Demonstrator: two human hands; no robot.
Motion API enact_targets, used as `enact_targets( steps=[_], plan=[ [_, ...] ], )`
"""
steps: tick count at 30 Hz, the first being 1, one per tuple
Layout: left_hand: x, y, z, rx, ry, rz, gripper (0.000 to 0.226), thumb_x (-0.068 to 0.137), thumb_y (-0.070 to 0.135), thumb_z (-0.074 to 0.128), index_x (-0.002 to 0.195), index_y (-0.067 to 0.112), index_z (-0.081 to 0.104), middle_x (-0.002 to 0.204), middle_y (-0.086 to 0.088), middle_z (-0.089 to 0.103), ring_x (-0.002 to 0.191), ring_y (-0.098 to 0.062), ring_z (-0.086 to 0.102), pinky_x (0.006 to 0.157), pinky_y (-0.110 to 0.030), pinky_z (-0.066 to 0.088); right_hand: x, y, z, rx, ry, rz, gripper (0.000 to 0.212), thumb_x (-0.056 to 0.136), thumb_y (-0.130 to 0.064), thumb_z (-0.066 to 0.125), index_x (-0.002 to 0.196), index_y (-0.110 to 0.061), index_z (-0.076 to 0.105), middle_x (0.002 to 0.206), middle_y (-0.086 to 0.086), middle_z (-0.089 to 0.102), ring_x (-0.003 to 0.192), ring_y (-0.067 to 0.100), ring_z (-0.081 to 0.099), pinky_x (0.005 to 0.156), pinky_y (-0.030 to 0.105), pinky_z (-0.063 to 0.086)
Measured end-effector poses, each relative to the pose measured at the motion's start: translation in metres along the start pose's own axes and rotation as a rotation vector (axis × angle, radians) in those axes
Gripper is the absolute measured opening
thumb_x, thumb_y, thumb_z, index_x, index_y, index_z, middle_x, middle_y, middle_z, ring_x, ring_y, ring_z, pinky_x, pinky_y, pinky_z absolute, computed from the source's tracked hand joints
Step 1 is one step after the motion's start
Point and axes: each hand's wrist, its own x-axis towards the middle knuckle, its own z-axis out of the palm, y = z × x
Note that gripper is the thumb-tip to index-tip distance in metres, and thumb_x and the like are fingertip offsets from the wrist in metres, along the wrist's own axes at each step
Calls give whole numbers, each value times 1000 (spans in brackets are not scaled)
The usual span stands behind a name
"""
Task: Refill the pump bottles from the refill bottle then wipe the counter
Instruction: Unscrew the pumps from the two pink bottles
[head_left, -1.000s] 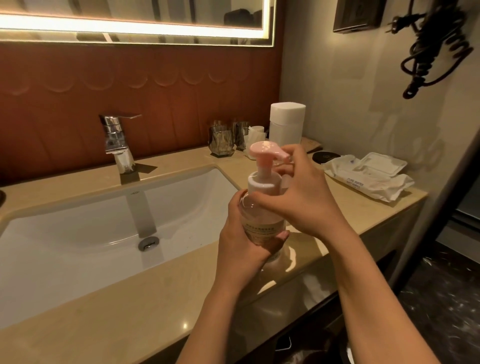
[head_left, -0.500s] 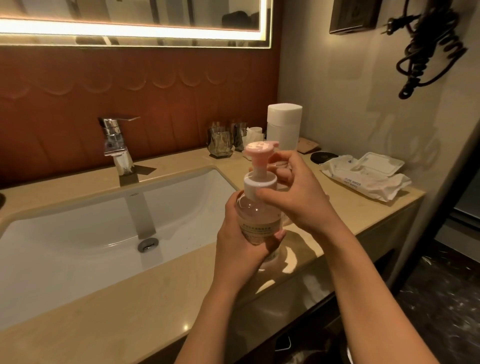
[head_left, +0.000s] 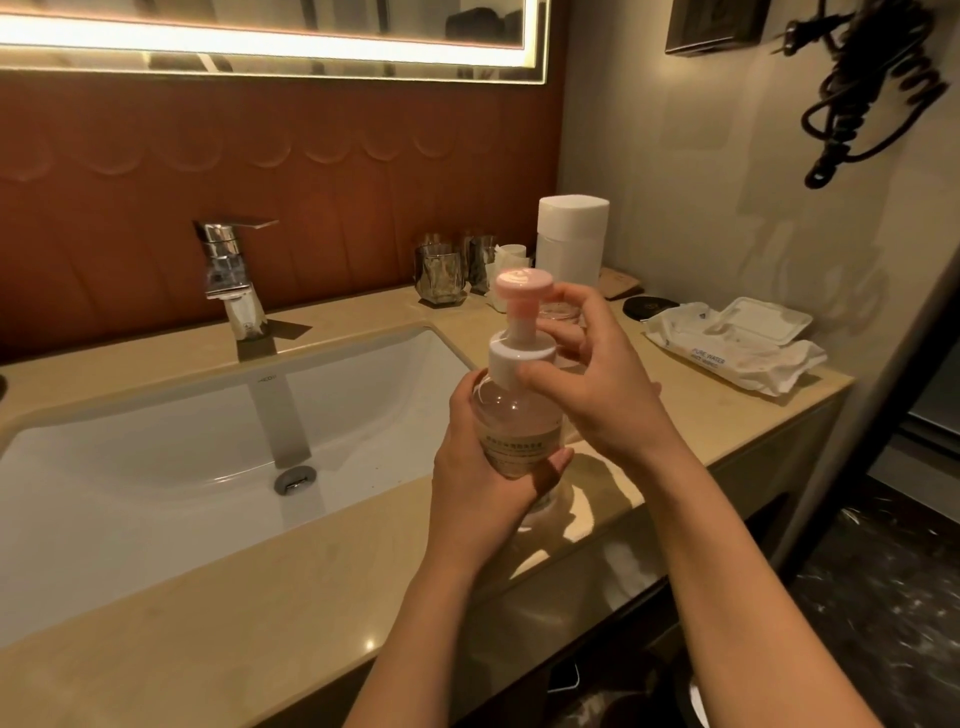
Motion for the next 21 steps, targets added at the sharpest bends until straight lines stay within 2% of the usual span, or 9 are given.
enact_targets(
  steps=[2, 5, 7, 9, 11, 13, 16, 18, 21],
  plan=[
    [0, 0, 1, -11, -5, -16, 90, 63, 36, 84, 130, 45, 25, 132, 12, 52, 117, -6, 53, 95, -21, 46, 2, 0, 6, -81, 20, -21, 66, 73, -31, 75, 121, -39, 31, 115, -16, 46, 107, 3, 47, 78, 12, 39],
    [1, -3, 1, -4, -3, -28, 96, 62, 36, 84, 138, 36, 26, 129, 14, 52, 115, -6, 53, 91, -18, 47, 6, 0, 14, -240, 128, -63, 80, 63, -44, 80, 126, -36, 30, 111, -15, 45, 103, 4, 47, 74, 9, 38],
    [1, -4, 1, 2, -4, -14, 96, 63, 36, 84, 135, 45, 22, 123, 21, 49, 111, 0, 51, 85, -10, 44, 8, 0, 15, -243, 175, -96, 78, 64, -39, 81, 126, -32, 33, 103, -17, 50, 95, 0, 52, 72, 6, 42],
    [0, -2, 0, -1, 2, -9, 95, 63, 38, 84, 128, 54, 17, 119, 25, 47, 109, 2, 51, 83, -8, 43, 8, 0, 13, -180, 170, -98, 70, 68, -27, 80, 123, -31, 36, 98, -21, 52, 91, -3, 55, 70, 4, 45],
    [0, 0, 0, 2, 6, -15, 92, 62, 41, 84, 124, 57, 17, 119, 25, 48, 108, 1, 52, 83, -8, 43, 7, 1, 10, -130, 124, -79, 65, 73, -20, 75, 125, -28, 37, 108, -13, 56, 98, 3, 57, 76, 11, 48],
    [1, 1, 1, 8, 5, -17, 89, 62, 42, 82, 121, 58, 18, 117, 26, 48, 106, 2, 52, 79, -5, 41, 6, 1, 10, -124, 77, -74, 66, 77, -18, 71, 131, -28, 34, 126, -4, 52, 111, 12, 52, 86, 26, 50],
    [1, -1, 2, -3, 13, -26, 87, 62, 45, 81, 131, 46, 28, 122, 20, 53, 108, 0, 54, 82, -8, 42, 7, -1, 12, -233, 64, -100, 85, 74, -32, 75, 139, -38, 21, 143, -2, 34, 126, 19, 40, 98, 42, 44],
    [1, -2, 3, -6, 16, -37, 88, 62, 46, 81, 133, 39, 30, 121, 20, 54, 110, -2, 55, 81, -8, 42, 7, -5, 12, -354, 103, -130, 97, 68, -43, 78, 143, -40, 15, 146, -2, 29, 130, 18, 35, 100, 40, 38],
    [2, -4, 2, -1, 12, -17, 88, 61, 41, 83, 125, 49, 23, 117, 24, 51, 110, -2, 54, 81, -8, 43, 6, -10, 9, -455, 124, -185, 97, 66, -42, 80, 143, -38, 20, 140, -3, 39, 122, 14, 42, 97, 31, 40]
  ],
)
